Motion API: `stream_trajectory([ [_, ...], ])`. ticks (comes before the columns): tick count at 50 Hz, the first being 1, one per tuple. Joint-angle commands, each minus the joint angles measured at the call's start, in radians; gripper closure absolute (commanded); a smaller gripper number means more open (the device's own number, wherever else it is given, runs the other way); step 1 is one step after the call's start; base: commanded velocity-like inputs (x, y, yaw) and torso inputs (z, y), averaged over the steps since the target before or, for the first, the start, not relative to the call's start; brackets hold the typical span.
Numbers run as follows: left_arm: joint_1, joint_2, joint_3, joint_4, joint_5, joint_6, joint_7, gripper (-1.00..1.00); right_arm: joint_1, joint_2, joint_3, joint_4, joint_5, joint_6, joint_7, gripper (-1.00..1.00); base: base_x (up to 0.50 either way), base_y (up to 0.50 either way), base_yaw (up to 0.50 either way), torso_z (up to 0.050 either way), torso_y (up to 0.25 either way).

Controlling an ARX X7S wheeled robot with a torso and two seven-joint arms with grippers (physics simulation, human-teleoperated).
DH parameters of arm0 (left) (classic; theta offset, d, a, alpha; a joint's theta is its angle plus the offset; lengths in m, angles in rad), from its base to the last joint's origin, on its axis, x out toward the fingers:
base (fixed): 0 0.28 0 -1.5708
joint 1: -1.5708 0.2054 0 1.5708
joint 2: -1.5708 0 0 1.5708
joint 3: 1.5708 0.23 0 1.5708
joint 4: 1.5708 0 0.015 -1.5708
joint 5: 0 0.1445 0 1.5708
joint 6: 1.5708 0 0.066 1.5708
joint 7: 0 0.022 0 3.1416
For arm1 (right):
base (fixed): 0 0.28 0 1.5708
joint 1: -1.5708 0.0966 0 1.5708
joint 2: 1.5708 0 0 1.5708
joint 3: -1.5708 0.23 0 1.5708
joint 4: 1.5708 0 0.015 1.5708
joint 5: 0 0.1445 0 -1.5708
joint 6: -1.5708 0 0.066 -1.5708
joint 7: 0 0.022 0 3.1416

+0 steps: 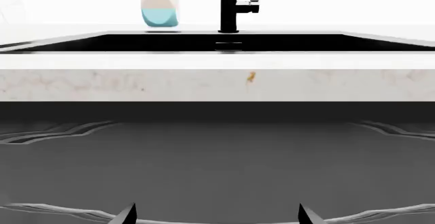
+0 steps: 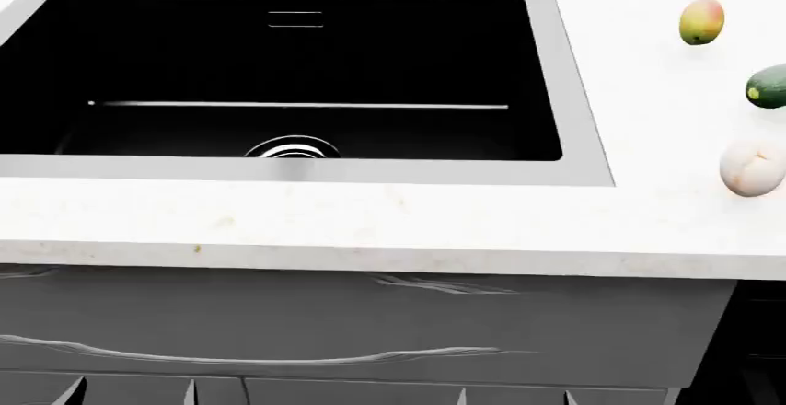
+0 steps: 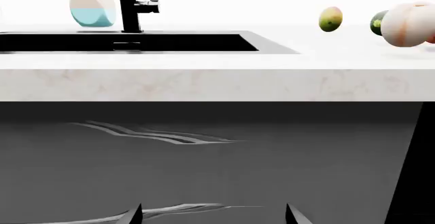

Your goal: There is a mixed pile of frozen fruits and vegetables on the counter. Locate all the frozen vegetables and place the items in a bowl on the counter. Take all the frozen fruits and defrost them in a running sink.

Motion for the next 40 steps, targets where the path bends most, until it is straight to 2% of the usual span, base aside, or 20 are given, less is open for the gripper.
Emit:
stream_trajectory([
  [1, 0.004, -0.017, 0.016, 0.002, -0.019, -0.001, -0.017, -1.00, -0.001, 0.016, -0.024, -0.003, 0.003, 0.011, 0.026, -1.00, 0.00, 0.00, 0.00, 0.000, 0.000],
  [23, -0.005, -0.063, 0.061, 0.001, -0.068, -0.024, -0.092, -1.00, 0.007, 0.066, -0.084, 0.000, 0.058, 0.049, 0.078, -1.00, 0.00, 0.00, 0.00, 0.000, 0.000],
  [40, 0.001, -0.086, 0.083, 0.010, -0.093, -0.025, -0.115, -1.00, 0.005, 0.084, -0.105, 0.000, 0.085, 0.049, 0.100, -1.00, 0.04, -0.50, 0.00, 0.000, 0.000],
])
